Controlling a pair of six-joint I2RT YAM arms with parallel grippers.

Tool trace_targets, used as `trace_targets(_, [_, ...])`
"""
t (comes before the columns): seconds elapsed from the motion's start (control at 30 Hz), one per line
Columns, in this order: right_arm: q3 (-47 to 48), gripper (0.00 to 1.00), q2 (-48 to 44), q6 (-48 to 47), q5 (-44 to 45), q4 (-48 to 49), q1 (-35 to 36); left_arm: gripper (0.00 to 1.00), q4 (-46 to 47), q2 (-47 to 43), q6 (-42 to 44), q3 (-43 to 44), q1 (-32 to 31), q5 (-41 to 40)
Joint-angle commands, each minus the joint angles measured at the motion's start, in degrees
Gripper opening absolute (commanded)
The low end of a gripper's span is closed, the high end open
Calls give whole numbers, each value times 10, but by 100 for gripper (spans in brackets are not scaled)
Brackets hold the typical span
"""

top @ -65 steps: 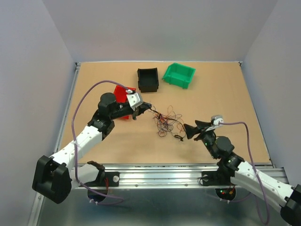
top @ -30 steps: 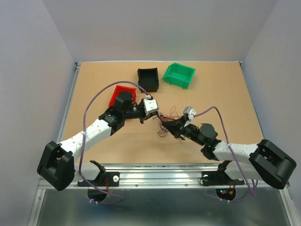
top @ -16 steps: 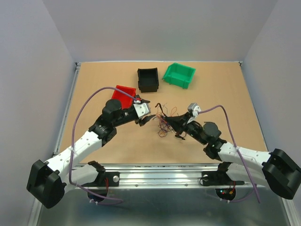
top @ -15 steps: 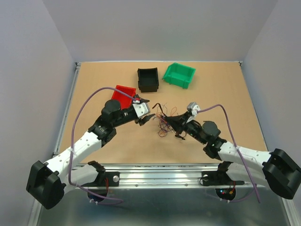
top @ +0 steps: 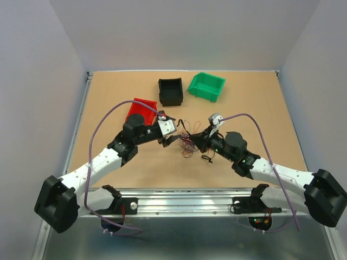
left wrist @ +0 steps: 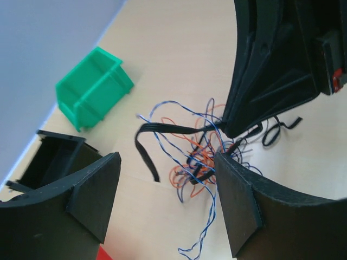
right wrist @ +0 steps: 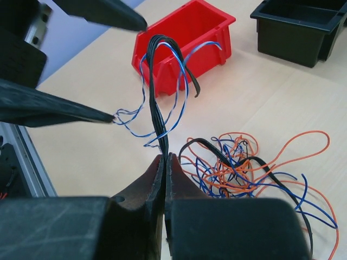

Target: Untangle the cables

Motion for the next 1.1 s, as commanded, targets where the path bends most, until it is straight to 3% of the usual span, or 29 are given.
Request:
trace_targets(0.0, [9, 1, -27, 7, 18, 10, 4, 77, -18, 47, 14, 46, 0, 29])
trace_targets(0.13, [-4, 1, -44, 9, 26, 24, 3, 73, -25, 80, 20, 57, 0, 23])
trace_targets(0.33, [-17, 0, -62, 10, 33, 29, 3, 54, -40, 104, 33, 68, 0, 39])
trace_targets(0.53, [-24, 1, -77, 10, 28, 31, 3, 22, -69, 144, 41, 98, -6, 28])
trace_targets(0.6, [-30, 1, -80, 15, 33, 31, 4, 1, -69, 151, 28, 106, -6, 10])
trace_targets(0.77, [-40, 1, -96, 37, 78, 0, 4, 0, -9, 137, -39, 96, 7, -110])
trace_targets(1.07, [-51, 1, -183, 106, 311, -171, 3, 0, 26, 141, -185, 121, 168, -113])
